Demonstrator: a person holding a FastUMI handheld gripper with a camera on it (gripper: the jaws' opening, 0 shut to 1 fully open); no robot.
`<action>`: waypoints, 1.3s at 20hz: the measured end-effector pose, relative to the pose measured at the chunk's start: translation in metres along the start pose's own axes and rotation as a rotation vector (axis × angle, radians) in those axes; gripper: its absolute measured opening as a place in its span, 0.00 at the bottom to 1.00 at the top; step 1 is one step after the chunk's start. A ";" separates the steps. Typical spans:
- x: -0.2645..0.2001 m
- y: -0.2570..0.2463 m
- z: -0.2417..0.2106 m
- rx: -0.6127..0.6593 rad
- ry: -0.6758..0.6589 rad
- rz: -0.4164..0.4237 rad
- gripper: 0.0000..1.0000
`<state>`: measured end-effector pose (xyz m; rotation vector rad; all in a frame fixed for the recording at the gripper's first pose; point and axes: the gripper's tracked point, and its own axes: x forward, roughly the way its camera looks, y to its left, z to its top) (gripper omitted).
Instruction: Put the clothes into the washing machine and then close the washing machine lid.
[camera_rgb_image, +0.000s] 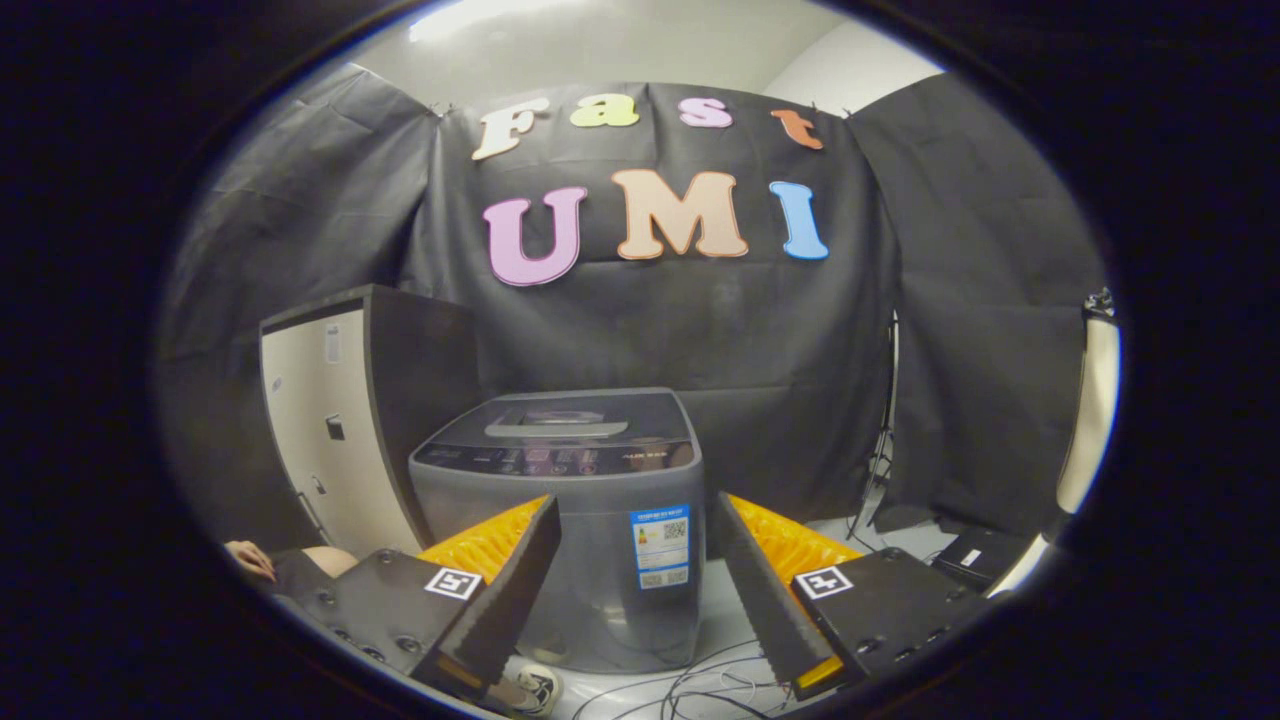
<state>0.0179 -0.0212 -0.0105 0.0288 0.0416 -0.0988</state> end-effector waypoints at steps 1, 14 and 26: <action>0.002 0.000 -0.003 -0.001 0.001 0.004 0.97; -0.009 0.026 0.006 -0.030 -0.042 0.124 0.96; -0.010 0.029 0.005 -0.030 -0.041 0.149 0.97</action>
